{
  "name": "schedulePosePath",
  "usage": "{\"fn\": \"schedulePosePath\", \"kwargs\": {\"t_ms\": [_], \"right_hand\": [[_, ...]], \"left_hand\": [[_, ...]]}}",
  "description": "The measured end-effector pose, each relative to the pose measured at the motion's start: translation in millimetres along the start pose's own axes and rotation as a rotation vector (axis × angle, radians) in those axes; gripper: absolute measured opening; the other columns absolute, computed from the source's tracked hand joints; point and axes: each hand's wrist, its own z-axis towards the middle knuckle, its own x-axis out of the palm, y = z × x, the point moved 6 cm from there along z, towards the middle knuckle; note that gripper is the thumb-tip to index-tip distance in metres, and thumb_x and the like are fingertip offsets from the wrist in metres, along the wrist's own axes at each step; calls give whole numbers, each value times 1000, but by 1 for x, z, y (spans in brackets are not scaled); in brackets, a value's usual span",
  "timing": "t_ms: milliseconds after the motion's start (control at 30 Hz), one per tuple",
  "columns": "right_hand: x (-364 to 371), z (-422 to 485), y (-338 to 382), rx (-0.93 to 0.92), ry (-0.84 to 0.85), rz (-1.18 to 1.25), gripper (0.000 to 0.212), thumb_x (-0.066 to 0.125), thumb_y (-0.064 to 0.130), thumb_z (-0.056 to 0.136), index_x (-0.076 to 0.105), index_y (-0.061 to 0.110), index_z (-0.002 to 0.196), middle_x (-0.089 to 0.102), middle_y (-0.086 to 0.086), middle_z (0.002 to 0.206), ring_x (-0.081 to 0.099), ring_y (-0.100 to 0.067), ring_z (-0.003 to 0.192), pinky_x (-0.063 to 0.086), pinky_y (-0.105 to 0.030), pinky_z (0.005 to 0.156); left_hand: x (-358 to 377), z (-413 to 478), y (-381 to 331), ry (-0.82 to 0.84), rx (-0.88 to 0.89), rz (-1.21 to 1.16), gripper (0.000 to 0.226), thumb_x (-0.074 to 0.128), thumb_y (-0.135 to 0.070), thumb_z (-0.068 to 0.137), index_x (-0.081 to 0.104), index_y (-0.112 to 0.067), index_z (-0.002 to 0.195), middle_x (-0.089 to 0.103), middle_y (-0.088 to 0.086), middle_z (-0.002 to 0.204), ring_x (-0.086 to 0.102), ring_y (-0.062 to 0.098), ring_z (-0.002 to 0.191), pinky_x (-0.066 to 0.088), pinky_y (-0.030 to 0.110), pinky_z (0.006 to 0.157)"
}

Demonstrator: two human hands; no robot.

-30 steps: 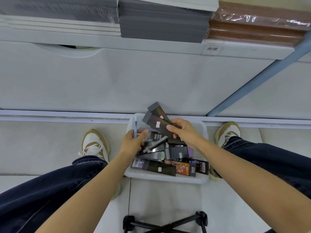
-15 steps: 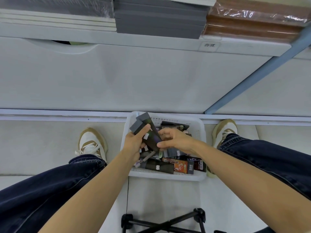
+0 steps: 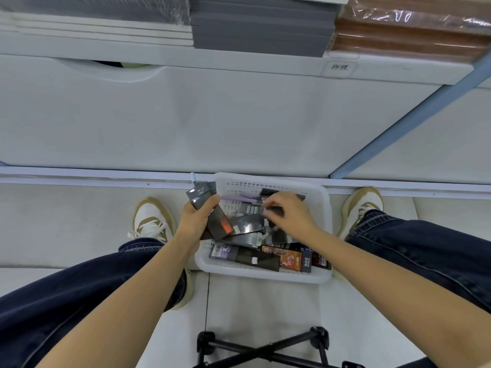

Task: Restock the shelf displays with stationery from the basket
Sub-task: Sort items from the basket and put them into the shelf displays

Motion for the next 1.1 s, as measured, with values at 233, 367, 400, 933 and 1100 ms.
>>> {"fn": "schedulePosePath", "kwargs": {"t_ms": [233,367,400,933,1100], "right_hand": [[69,-9,28,-155,312,-385,54,71,44,81,56,16,125,48,-2,118,46,-20,106,47,-38,86],[70,-7,27,-167,303,-302,36,65,28,89,58,14,122,50,-3,119,48,-20,111,47,-36,88],[70,-6,26,-166,296,-292,29,63,25,90,61,14,117,50,-2,116,50,-20,108,48,-34,86],[16,9,10,-14,280,25,8,57,25,95,50,27,98,56,7,99,56,-14,91,43,-25,74],[-51,21,44,-7,394,240,8,56,25,97,58,17,98,61,3,86,63,-6,59,51,-19,55]], "left_hand": [[-18,-2,0,31,16,104,20,69,-24,88,62,-8,98,70,17,82,67,31,72,57,50,74],[-17,-7,0,43,21,146,23,67,-22,90,61,-4,103,69,11,71,66,26,62,58,38,63],[-17,-7,-1,43,19,144,25,67,-22,90,60,-3,105,68,12,72,65,27,62,58,37,60],[-10,-13,-17,42,89,327,14,64,-24,93,61,-10,91,72,5,68,70,19,66,57,30,60],[4,-19,-55,6,159,292,16,67,-16,90,56,-9,97,67,6,67,63,15,51,54,23,50]]}}
